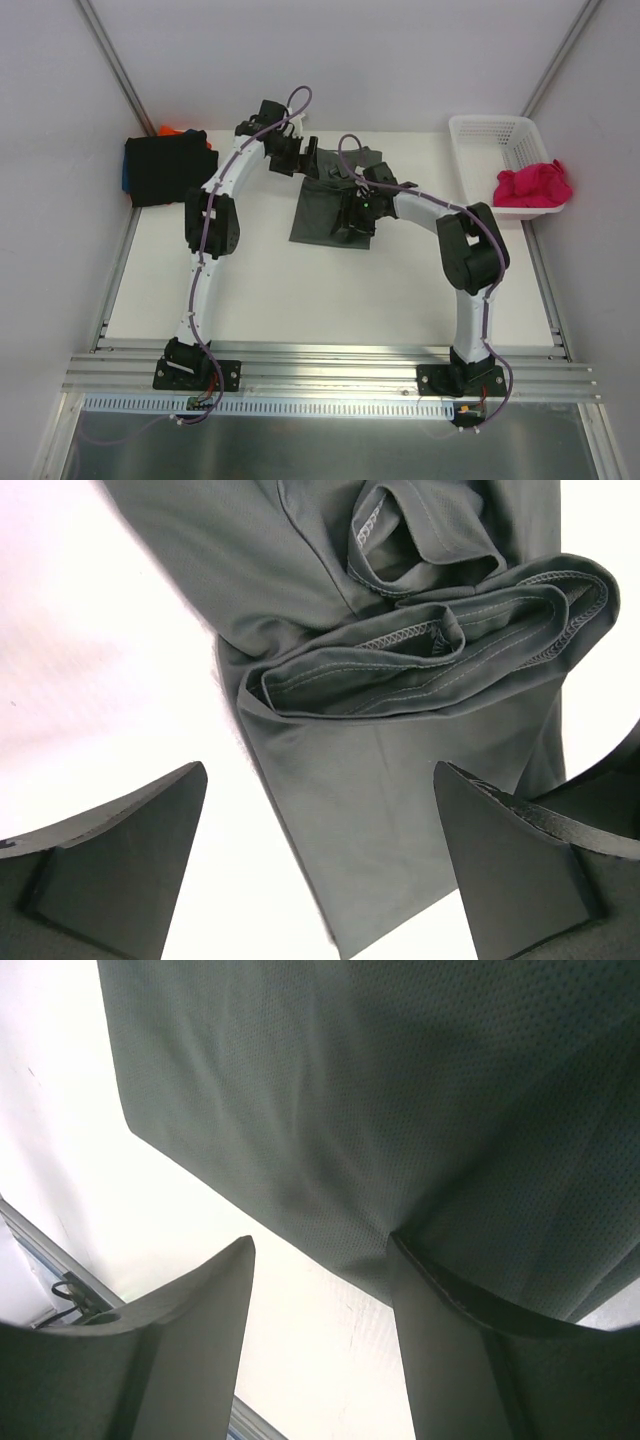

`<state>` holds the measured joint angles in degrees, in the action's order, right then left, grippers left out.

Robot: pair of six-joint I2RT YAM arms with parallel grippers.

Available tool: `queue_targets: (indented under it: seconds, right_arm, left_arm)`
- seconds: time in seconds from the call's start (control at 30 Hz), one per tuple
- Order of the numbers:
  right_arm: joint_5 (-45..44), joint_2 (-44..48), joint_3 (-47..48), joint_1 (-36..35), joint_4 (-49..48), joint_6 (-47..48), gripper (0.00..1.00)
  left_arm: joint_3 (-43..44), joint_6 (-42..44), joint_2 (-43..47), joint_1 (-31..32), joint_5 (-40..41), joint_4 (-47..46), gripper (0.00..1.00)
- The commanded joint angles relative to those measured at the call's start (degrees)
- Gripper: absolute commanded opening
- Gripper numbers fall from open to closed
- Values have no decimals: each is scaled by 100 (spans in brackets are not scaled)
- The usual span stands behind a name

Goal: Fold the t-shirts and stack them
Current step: Fold the tshirt

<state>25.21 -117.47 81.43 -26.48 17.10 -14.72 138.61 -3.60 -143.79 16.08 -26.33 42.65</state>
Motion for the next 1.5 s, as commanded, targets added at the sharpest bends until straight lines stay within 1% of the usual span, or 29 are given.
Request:
queue_targets:
  seconds: [0.0,0.07,0.1,0.2,0.23,0.3,0.33,0.37,0.4,0.43,0.53,0.67,0.83,0.97,1.47]
  right_arm:
    - [-104,470,-101,-42,83,136,59]
    - [-148,610,-162,-42,100,206,59]
    - [-166,681,-197,-50,100,224,59]
    - [-157,988,-312,2,135,259,59]
    - [-148,1067,-320,20,179,268,59]
    - [-87,1304,-356,151,223,285,59]
    - [-26,1384,-373,213,293,286,59]
    - [-8,1446,-373,344,320,294,59]
    - [-16,1516,-452,424,355,294,59]
    - [-34,1656,-513,494,399,294,59]
    - [-25,1937,-820,758,425,277,59]
    - [10,2088,-1295,1039,434,145,59]
    - [37,1939,-1516,1119,469,48,59]
    - [45,1746,-1463,1127,399,-4,58]
    - [10,884,-1165,1119,232,-40,55]
  left_arm:
    - [53,26,306,18,75,-47,99]
    - [-175,-9,473,10,180,-38,99]
    - [-289,-44,692,10,198,-38,99]
    - [-842,-80,1079,-17,76,23,98]
    - [-1157,-115,1185,-25,32,93,97]
    - [-1519,-133,1500,-34,-91,164,95]
    - [-1886,-167,1607,-34,-109,234,94]
    - [-2073,-194,1721,-34,-110,269,94]
    - [-2248,-212,1940,-34,-127,287,93]
    - [-2607,-212,2046,-34,-205,305,93]
    - [-3110,-203,2355,-34,-171,314,92]
    - [-3349,-247,2338,-26,-320,331,90]
    - [-3542,-282,2197,-17,-338,358,89]
    - [-3709,-326,2136,-17,-399,340,89]
    - [-3551,-484,1573,10,-681,331,86]
